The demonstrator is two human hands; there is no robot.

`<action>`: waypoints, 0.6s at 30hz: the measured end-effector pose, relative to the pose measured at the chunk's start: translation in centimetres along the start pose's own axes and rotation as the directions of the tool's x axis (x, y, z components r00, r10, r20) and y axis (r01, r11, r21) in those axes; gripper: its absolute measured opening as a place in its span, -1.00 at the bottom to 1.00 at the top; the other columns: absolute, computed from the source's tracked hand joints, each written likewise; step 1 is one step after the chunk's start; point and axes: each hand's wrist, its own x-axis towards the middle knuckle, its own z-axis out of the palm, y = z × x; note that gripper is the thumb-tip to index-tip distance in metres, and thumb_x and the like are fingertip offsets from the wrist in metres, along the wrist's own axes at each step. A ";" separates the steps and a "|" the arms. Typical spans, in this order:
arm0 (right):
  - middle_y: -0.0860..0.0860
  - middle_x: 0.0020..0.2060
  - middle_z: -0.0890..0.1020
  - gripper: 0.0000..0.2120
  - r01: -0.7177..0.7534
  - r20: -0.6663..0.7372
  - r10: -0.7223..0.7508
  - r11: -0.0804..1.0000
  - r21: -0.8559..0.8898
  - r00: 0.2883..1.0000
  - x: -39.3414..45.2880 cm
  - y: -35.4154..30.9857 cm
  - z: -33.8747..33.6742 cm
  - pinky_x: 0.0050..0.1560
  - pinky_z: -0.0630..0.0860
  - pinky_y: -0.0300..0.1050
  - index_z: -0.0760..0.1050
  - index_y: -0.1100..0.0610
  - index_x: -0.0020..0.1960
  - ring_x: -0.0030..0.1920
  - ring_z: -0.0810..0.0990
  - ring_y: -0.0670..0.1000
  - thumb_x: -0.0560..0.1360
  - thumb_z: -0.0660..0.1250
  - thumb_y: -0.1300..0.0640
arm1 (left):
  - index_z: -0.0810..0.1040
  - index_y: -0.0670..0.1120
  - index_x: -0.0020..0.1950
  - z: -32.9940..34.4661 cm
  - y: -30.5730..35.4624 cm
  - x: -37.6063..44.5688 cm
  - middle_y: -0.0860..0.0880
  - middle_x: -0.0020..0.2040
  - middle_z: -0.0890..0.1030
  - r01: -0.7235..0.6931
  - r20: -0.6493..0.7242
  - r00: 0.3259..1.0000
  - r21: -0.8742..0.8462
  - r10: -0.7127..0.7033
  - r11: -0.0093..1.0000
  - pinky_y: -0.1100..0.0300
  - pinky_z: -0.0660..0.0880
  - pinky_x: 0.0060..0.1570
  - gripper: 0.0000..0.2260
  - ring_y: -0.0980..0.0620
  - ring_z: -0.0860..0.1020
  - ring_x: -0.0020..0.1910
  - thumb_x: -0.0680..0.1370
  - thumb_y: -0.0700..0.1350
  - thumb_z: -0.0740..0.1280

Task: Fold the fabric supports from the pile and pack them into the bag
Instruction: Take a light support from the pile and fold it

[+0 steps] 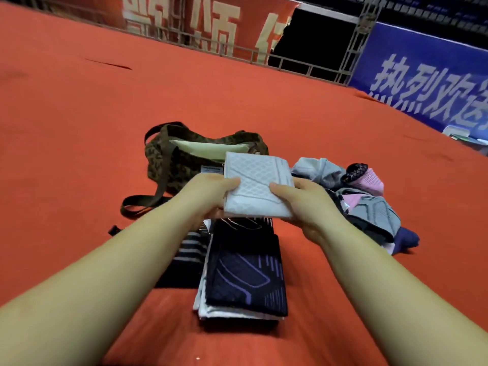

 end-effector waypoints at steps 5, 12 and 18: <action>0.07 -0.17 0.67 -0.87 -0.004 -0.044 -0.011 0.945 -0.327 0.999 2.4 1.1 1.7 -0.07 0.54 -0.03 0.62 0.15 -0.11 -0.09 0.64 0.09 0.38 0.47 0.12 | 0.56 -0.19 -0.10 -1.6 -0.7 2.8 -0.06 -0.35 0.55 0.034 -0.047 0.999 0.273 -0.022 0.961 0.31 0.44 -0.54 -0.86 0.09 0.50 -0.46 0.55 -0.11 0.34; 0.00 -0.37 0.56 -0.79 -0.066 -0.072 0.044 0.934 -0.351 0.996 3.6 3.6 0.3 -0.22 0.47 -0.12 0.49 0.07 -0.35 -0.29 0.52 -0.03 0.44 0.43 0.14 | 0.40 -0.15 -0.30 -2.0 -2.6 5.7 -0.08 -0.41 0.49 0.024 -0.028 1.000 0.488 -0.012 0.872 0.18 0.53 -0.41 -0.73 0.02 0.47 -0.49 0.48 -0.10 0.44; -0.02 -0.27 0.56 -0.81 -0.089 -0.083 0.056 0.877 -0.472 0.995 5.0 5.8 -0.4 -0.08 0.48 -0.09 0.54 0.09 -0.15 -0.17 0.54 0.02 0.39 0.47 0.00 | 0.44 -0.15 -0.30 -1.9 -3.2 6.0 -0.13 -0.33 0.55 0.029 -0.015 1.000 0.538 -0.025 0.842 0.30 0.42 -0.54 -0.76 0.05 0.47 -0.56 0.46 -0.14 0.45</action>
